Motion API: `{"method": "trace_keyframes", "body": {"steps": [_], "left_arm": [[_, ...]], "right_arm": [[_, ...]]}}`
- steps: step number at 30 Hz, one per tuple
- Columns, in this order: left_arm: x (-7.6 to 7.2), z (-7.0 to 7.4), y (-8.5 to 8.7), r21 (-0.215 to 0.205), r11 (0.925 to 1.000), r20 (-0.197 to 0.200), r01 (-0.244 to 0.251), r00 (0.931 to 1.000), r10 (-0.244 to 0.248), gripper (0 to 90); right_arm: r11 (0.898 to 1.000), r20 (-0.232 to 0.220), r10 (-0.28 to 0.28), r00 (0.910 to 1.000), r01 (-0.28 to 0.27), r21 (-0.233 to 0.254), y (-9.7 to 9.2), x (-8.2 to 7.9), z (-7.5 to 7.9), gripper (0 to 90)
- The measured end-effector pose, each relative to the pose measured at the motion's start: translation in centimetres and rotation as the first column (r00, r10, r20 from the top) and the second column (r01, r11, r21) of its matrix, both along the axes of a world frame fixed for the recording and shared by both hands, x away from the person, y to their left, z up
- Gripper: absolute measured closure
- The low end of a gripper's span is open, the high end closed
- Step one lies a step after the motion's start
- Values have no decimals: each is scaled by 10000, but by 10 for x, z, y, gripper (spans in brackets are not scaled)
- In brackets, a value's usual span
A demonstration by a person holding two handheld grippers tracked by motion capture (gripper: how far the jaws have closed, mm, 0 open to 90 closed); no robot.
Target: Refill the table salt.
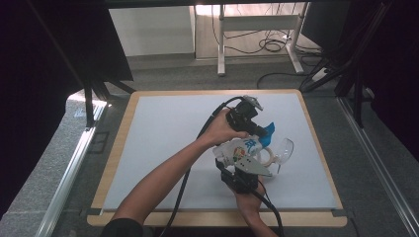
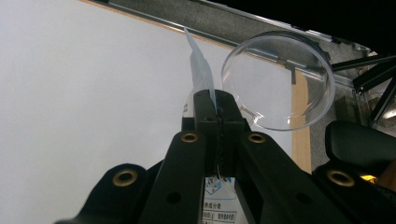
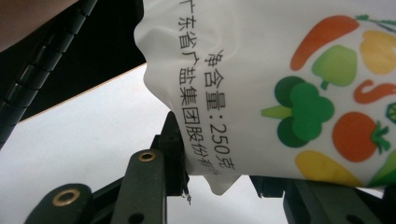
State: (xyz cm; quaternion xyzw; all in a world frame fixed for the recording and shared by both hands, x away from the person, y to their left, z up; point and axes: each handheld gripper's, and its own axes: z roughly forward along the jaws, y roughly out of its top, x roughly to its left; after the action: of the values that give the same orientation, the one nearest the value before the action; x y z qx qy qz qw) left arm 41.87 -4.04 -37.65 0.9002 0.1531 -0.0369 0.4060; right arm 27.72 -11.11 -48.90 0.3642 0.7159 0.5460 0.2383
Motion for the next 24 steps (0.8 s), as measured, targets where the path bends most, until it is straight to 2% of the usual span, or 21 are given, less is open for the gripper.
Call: {"method": "trace_keyframes", "body": {"steps": [24], "left_arm": [[1,0,-2,55,10000,83,45,10000,-46,900]], "right_arm": [[10000,72,-52,10000,52,-46,0,1,1,627]]}}
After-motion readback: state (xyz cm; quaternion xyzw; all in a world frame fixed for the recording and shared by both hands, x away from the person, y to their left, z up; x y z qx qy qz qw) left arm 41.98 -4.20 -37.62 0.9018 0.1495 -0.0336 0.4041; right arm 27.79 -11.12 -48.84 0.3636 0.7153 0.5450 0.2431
